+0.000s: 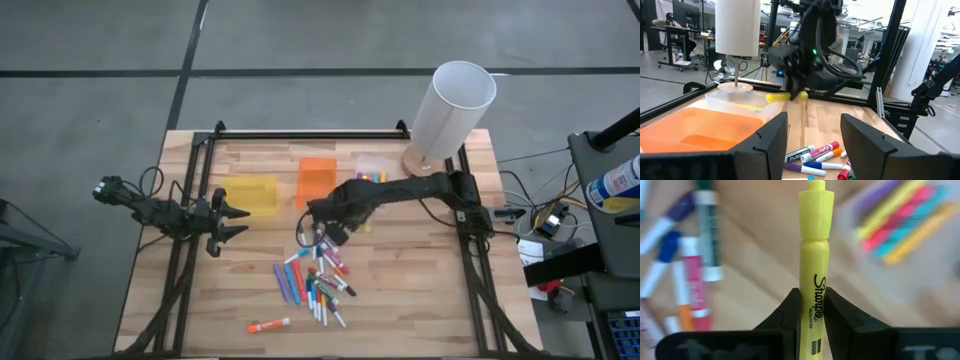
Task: Pick & Place Markers
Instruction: Put the light yellow highlighter into the transparent bin
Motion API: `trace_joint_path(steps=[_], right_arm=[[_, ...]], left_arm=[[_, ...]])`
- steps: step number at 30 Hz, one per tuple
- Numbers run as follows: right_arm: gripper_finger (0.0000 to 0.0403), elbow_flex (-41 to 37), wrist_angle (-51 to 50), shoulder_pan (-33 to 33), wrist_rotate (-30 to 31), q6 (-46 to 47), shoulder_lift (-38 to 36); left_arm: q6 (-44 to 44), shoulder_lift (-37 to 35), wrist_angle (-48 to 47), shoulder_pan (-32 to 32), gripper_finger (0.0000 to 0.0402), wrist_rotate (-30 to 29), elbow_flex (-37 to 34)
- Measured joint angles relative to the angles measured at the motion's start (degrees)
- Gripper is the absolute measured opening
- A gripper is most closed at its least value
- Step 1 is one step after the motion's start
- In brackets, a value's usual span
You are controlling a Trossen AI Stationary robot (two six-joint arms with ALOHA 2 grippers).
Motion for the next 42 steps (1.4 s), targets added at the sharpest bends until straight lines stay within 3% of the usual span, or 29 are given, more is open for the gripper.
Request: trace_joint_path(steps=[5,12,27,32,42], right_arm=[[0.0052,4.3,-6.1,-3.6,6.0,-1.6,0.0],[0.0053,3.9,-6.1,-9.1,5.3,-6.1,-0.1],[0.0054,-8.3,-1.5,-19.6,3.6,-9.5,-0.1],[0.0054,-12.1,3.8,-21.2,0.2,-10.9,-0.1],[0.0054,-15.6,5.6,-21.5,0.2,-11.7,0.0]], left_arm=[[0.0,0.0,0.0,0.0,0.0179,0.0,0.0],[0.0,0.0,0.0,0.0,0.0179,0.0,0.0],[0.0,0.0,0.0,0.0,0.0179,0.0,0.0],[0.0,0.0,0.0,0.0,0.0179,0.0,0.0],[0.0,0.0,0.0,0.0,0.0179,0.0,0.0]])
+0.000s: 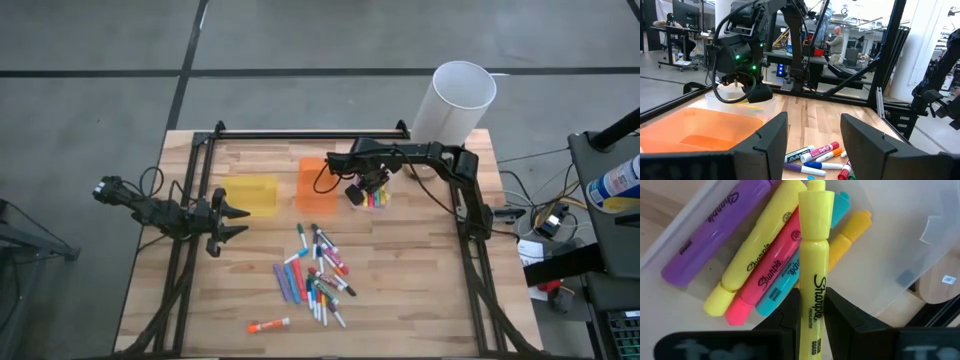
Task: Pick & Place Markers
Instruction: Put the light yellow highlighter into the transparent bin, then put the pink marker into the orange bin
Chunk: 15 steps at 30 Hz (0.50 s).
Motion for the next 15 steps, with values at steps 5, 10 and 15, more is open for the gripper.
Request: trace_joint_path(steps=[5,10,15], right_arm=[[0.0055,-0.2,1.0,-0.1,0.2,-0.1,0.0],[0.0083,-0.2,0.9,-0.1,0.2,-0.2,0.0],[0.011,-0.2,0.9,-0.1,0.3,-0.2,0.0]], left_arm=[[0.0,0.0,0.0,0.0,0.0179,0.0,0.0],[0.0,0.0,0.0,0.0,0.0179,0.0,0.0],[0.0,0.0,0.0,0.0,0.0179,0.0,0.0]])
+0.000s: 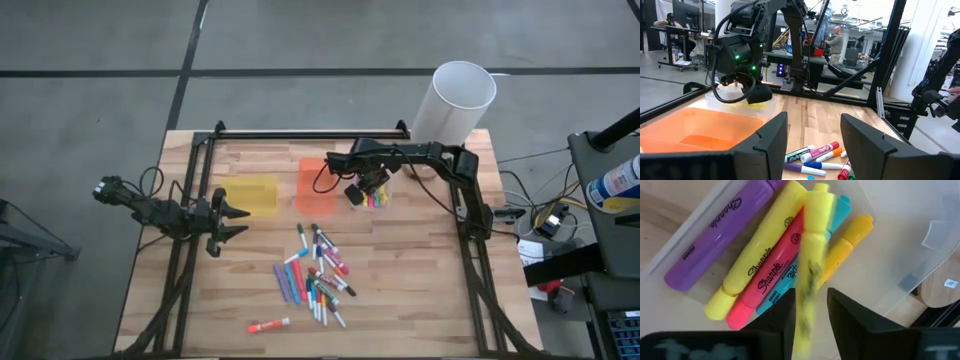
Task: Pick & Place Markers
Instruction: Put the pink marker into the orange bin
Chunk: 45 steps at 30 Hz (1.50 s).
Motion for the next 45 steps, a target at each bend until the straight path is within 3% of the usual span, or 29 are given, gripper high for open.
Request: trace_joint_path(steps=[16,21,29,45], right_arm=[[0.015,0.1,-1.5,0.0,1.4,-0.3,0.0],[0.0149,2.3,-7.6,0.6,1.6,0.9,-1.3],[0.0134,7.0,-7.2,4.4,1.5,1.1,-5.8],[0.0089,7.9,3.7,24.1,1.0,-7.1,-11.1]], left_arm=[[0.0,0.0,0.0,0.0,0.0179,0.0,0.0],[0.0,0.0,0.0,0.0,0.0179,0.0,0.0],[0.0,0.0,0.0,0.0,0.0179,0.0,0.0],[0.0,0.0,0.0,0.0,0.0179,0.0,0.0]])
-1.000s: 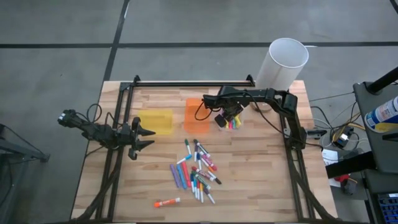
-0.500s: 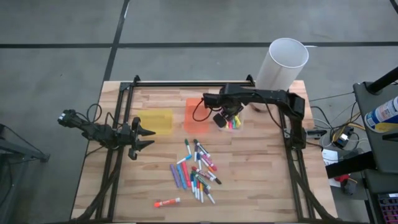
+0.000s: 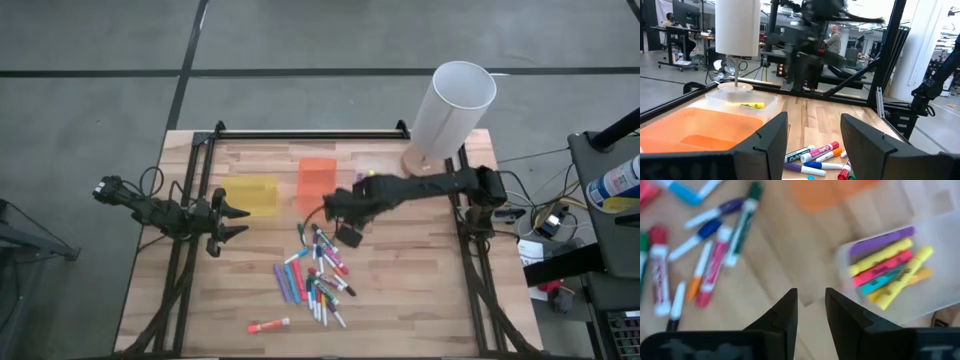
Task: Pick & Place Markers
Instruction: Put the pink marker into the orange bin
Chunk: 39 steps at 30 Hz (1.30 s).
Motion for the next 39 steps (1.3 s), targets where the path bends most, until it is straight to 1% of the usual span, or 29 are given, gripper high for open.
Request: trace_joint_path(steps=[5,9,14,16,21,25,28,30,32,36,39], right_arm=[[0.0074,0.0,0.2,7.0,0.5,1.8,0.0],[0.0057,-0.1,2.2,12.2,2.0,2.4,0.0],[0.0022,-0.4,6.0,15.8,2.2,4.1,0.0],[0.0012,-0.7,7.7,16.4,2.2,4.1,0.0],[0.0008,-3.5,13.0,16.3,2.1,5.0,0.0],[0.0008,-6.0,15.0,15.8,1.9,8.9,0.0],[0.0008,-8.7,18.3,14.8,1.8,11.7,0.0],[0.0011,-10.1,20.6,13.8,0.6,12.1,0.1],[0.0021,-11.3,23.3,12.7,-1.9,13.1,0.5],[0.0063,-12.7,23.9,11.4,-6.5,15.1,2.4],[0.0092,-13.0,24.1,10.7,-7.5,14.6,4.4]], left_arm=[[0.0,0.0,0.0,0.0,0.0179,0.0,0.0],[0.0,0.0,0.0,0.0,0.0179,0.0,0.0],[0.0,0.0,0.0,0.0,0.0179,0.0,0.0],[0.0,0.0,0.0,0.0,0.0179,0.0,0.0],[0.4,0.0,0.0,0.0,0.0179,0.0,0.0],[-0.3,0.0,0.0,0.0,0.0179,0.0,0.0],[-0.3,0.0,0.0,0.0,0.0179,0.0,0.0],[-0.3,0.0,0.0,0.0,0.0179,0.0,0.0],[-0.1,0.0,0.4,0.0,0.0179,0.0,0.0],[-0.1,0.0,2.5,0.0,0.0179,0.0,-0.1],[-0.1,0.0,3.0,0.0,0.0179,0.0,-0.1]])
